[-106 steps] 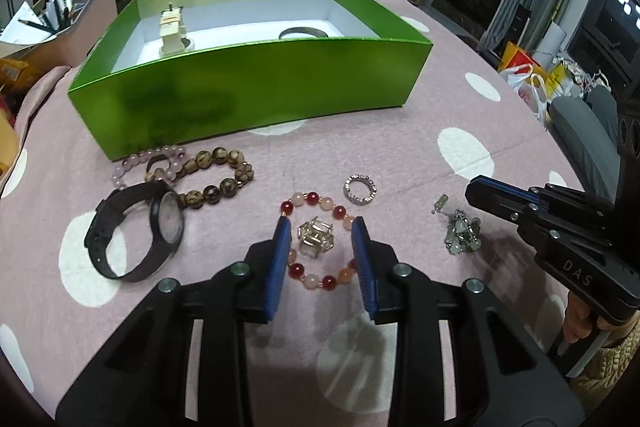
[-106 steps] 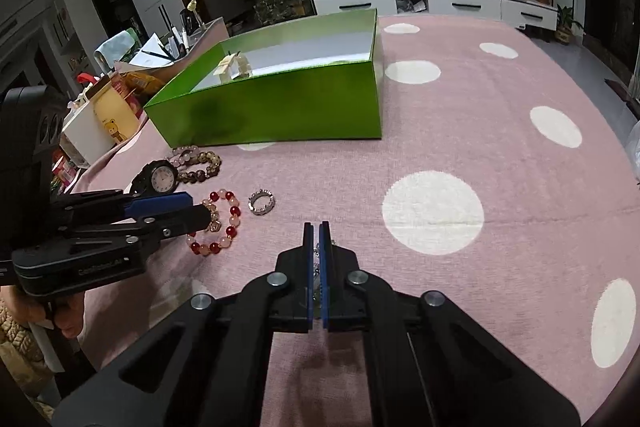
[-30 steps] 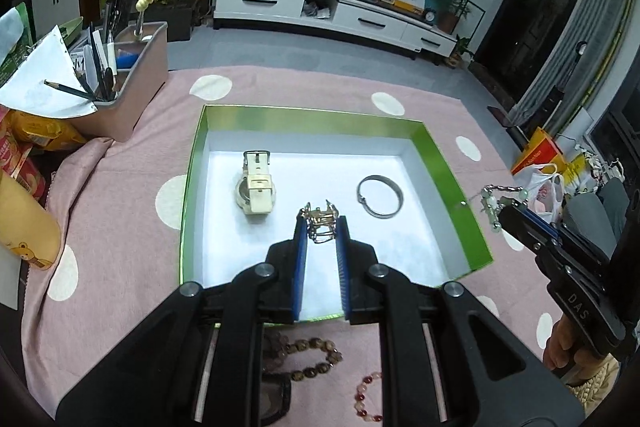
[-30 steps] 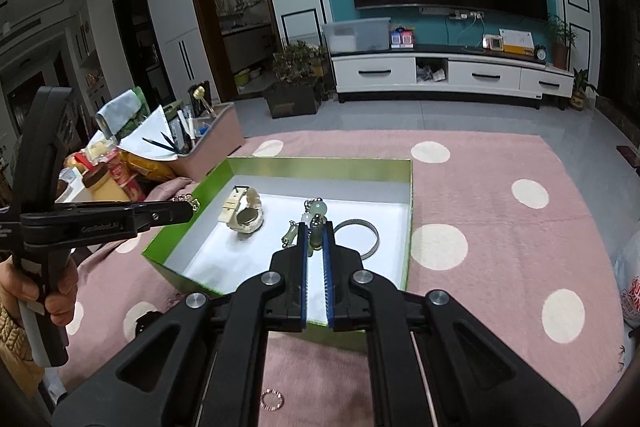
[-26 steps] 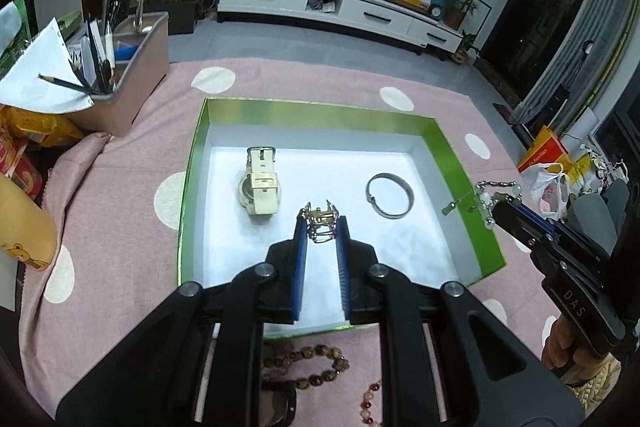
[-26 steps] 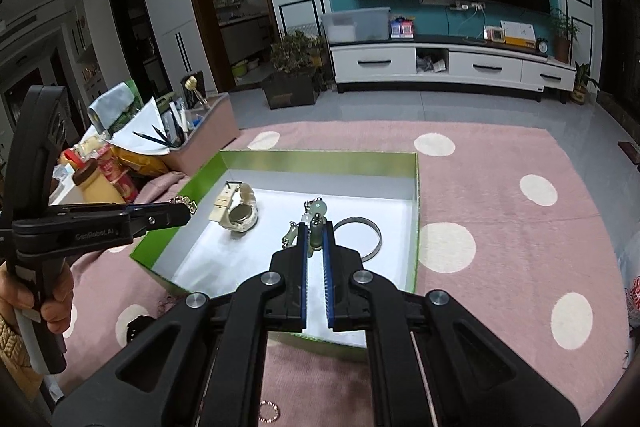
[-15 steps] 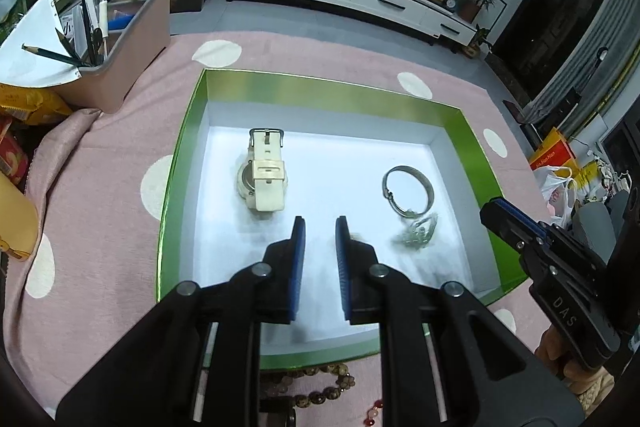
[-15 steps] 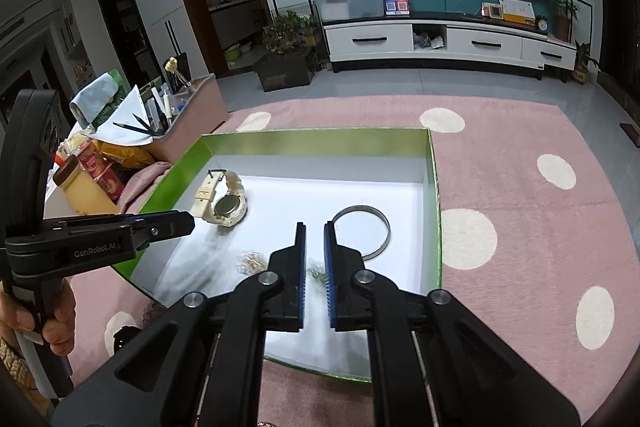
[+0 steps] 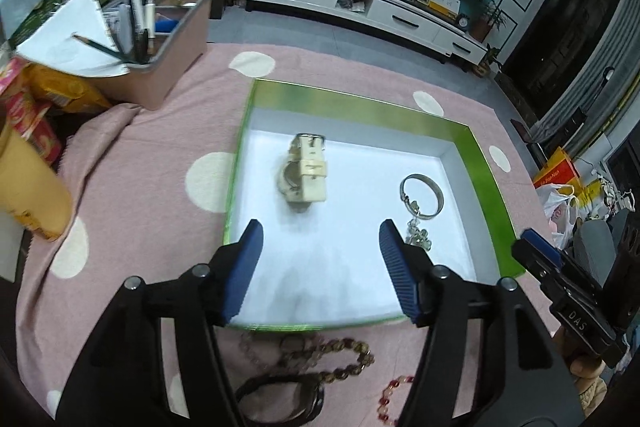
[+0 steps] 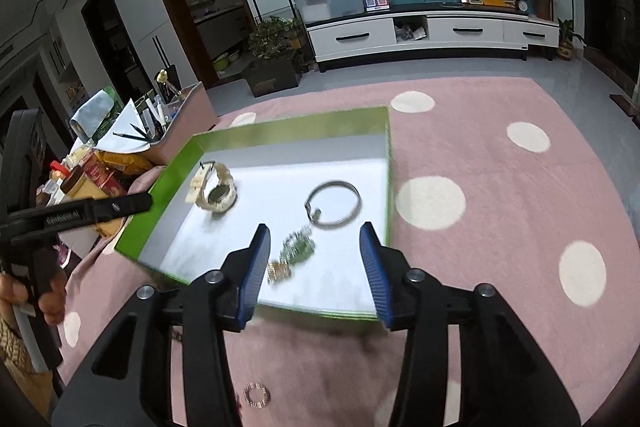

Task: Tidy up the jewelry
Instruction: 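Withdraw both tools from the box back toward the remaining jewelry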

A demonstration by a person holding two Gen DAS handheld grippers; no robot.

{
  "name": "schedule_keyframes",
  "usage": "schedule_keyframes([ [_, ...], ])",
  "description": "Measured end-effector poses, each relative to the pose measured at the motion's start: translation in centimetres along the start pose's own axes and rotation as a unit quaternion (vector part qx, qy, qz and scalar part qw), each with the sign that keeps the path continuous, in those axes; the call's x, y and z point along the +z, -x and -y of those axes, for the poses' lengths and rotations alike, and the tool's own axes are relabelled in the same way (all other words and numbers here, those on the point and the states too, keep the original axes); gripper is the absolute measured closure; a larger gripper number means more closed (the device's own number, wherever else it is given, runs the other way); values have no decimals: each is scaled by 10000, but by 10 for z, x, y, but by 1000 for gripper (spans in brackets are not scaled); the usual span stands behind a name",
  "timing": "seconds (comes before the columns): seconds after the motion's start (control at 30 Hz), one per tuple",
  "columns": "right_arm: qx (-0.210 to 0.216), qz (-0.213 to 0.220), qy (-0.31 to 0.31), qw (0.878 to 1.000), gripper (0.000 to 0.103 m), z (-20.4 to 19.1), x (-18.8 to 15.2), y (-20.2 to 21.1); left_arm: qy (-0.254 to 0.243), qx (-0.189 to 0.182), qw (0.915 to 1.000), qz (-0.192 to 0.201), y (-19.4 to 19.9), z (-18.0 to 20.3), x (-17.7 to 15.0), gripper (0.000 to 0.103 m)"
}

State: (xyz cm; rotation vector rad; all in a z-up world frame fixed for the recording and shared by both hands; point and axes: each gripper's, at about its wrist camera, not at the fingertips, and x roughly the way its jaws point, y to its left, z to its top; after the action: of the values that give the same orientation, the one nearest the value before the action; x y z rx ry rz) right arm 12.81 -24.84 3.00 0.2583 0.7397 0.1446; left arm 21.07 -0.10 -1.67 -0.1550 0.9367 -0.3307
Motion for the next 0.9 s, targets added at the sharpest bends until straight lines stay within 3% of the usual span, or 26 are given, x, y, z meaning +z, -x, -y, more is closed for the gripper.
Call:
schedule_keyframes([
  [0.07, -10, -11, -17, 10000, 53, 3, -8, 10, 41, 73, 10000, 12, 9, -5, -7, 36],
  [0.6, 98, -136, -181, 9997, 53, 3, -70, 70, 774, 27, 9969, -170, 57, -56, -96, 36],
  [0.9, 249, -358, -64, 9990, 53, -16, -98, 84, 427, 455, 9980, -126, 71, -43, -141, 34],
])
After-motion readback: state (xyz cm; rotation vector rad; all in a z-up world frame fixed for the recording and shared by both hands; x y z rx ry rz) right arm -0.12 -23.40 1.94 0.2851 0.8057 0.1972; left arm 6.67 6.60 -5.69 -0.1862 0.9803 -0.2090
